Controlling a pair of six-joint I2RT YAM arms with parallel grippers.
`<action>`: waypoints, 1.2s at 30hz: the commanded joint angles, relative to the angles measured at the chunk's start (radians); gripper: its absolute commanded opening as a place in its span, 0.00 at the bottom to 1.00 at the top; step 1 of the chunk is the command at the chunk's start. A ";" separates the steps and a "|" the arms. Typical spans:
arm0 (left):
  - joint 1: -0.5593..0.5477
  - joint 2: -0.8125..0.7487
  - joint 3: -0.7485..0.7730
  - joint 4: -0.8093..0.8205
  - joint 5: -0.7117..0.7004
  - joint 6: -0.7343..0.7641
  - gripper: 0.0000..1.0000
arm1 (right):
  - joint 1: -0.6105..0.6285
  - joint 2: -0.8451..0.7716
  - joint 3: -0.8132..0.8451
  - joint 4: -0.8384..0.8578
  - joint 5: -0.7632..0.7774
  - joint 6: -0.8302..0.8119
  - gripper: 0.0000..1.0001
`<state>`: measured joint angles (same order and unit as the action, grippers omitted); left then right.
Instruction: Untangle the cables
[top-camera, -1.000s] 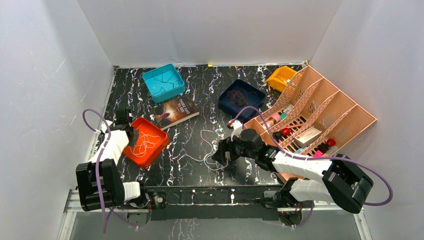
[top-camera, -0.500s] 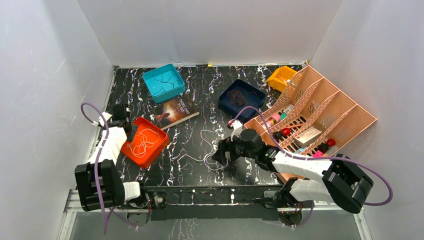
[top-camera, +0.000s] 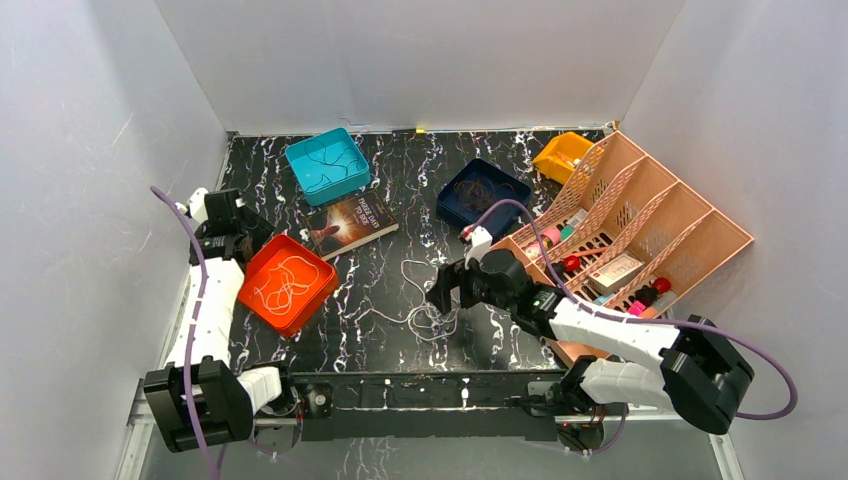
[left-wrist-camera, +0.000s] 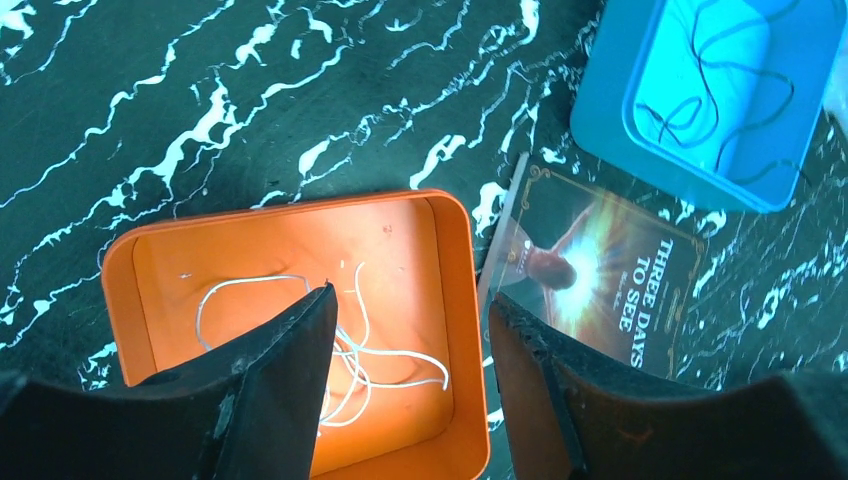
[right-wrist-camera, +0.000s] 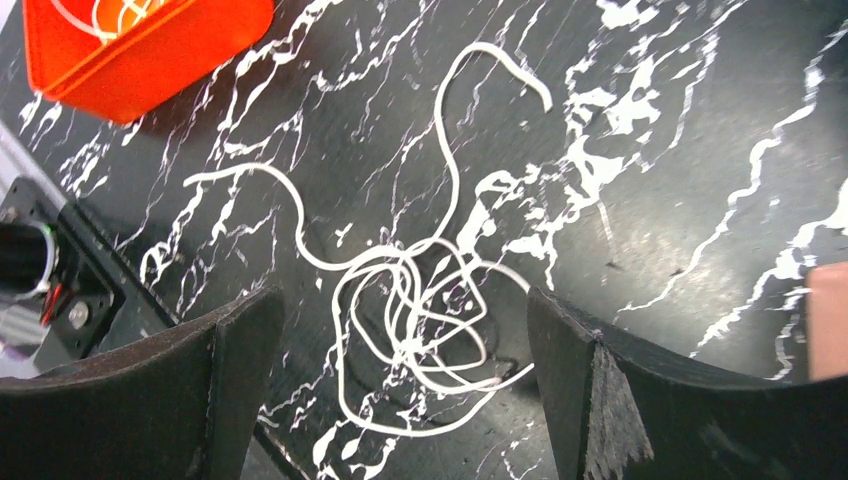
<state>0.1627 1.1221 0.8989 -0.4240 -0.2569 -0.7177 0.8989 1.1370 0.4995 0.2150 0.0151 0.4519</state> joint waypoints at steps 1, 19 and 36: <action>-0.004 -0.033 0.043 -0.047 0.130 0.129 0.56 | 0.001 -0.017 0.112 -0.119 0.155 -0.018 0.98; -0.691 0.010 0.014 -0.102 0.008 0.109 0.55 | -0.211 0.010 0.139 -0.294 -0.110 -0.050 0.98; -0.884 0.180 -0.079 -0.205 0.104 0.080 0.54 | -0.210 0.068 0.119 -0.269 -0.213 -0.060 0.98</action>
<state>-0.7170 1.3121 0.8452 -0.5877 -0.2012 -0.6392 0.6891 1.1854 0.6067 -0.0975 -0.1532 0.4046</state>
